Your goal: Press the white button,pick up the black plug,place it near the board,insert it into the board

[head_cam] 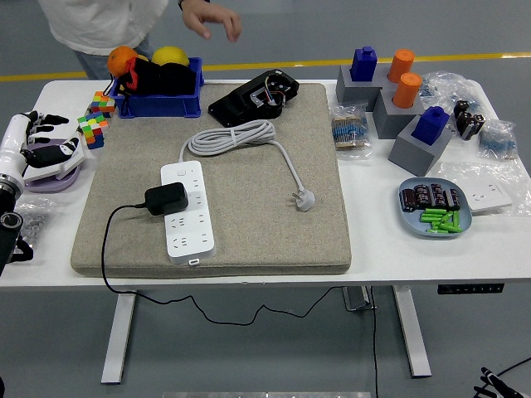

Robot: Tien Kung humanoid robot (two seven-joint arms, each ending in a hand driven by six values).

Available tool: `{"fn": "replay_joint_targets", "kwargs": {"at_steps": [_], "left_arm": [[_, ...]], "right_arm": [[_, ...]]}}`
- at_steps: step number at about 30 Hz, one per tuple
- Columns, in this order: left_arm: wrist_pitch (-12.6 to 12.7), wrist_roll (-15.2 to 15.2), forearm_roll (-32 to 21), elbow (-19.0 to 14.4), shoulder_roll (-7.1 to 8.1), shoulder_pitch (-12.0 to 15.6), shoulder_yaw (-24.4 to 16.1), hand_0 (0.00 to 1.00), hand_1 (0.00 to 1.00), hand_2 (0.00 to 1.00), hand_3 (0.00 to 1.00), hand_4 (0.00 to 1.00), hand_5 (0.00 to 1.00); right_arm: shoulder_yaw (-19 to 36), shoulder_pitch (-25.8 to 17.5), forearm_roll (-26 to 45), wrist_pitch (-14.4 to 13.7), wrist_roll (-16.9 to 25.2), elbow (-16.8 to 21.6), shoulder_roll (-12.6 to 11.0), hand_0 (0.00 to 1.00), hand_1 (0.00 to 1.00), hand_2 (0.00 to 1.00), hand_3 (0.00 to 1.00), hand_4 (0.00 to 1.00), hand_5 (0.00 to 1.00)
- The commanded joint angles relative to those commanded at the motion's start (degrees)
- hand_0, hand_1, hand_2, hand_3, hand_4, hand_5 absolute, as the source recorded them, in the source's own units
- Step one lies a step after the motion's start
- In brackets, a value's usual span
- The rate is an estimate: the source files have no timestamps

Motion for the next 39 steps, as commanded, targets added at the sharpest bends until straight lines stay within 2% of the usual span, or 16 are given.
{"fn": "replay_joint_targets", "kwargs": {"at_steps": [1,2,8,9,20,39], "left_arm": [[0.0,-0.4,-0.1,-0.3,-0.25,0.5,-0.3,0.73,0.814,0.797,0.685,0.765,0.002],[0.1,-0.9,-0.3,-0.7,-0.48,0.9,-0.6,0.862,0.949,0.902,0.832,0.77,0.002],[-0.6,-0.6,-0.1,-3.4,-2.07,2.8,-2.6,0.862,0.949,0.902,0.832,0.77,0.002],[-0.6,-0.7,0.0,-3.7,-2.29,3.0,-2.9,0.931,0.976,0.942,0.878,0.773,0.002],[-1.2,-0.2,0.7,-5.5,-3.12,5.3,-5.4,0.924,0.966,0.914,0.879,0.777,0.009],[-1.9,0.0,0.8,-5.9,-3.4,5.2,-5.8,0.911,0.948,0.89,0.874,0.783,0.037]], "right_arm": [[0.0,0.0,0.0,0.0,0.0,0.0,0.1,0.724,0.608,0.553,0.661,0.739,0.496],[0.0,0.0,0.0,0.0,0.0,0.0,0.1,0.724,0.608,0.553,0.662,0.74,0.496],[0.3,-0.2,-0.2,0.1,-0.1,-0.1,0.3,0.724,0.608,0.553,0.662,0.74,0.496],[0.4,-0.2,-0.2,0.1,-0.1,-0.1,0.4,0.724,0.609,0.553,0.662,0.74,0.496],[0.5,-0.1,0.0,0.1,0.0,0.0,0.5,0.724,0.609,0.553,0.662,0.739,0.496],[0.6,0.0,0.1,0.1,-0.1,0.0,0.5,0.724,0.607,0.553,0.662,0.738,0.497]]}}
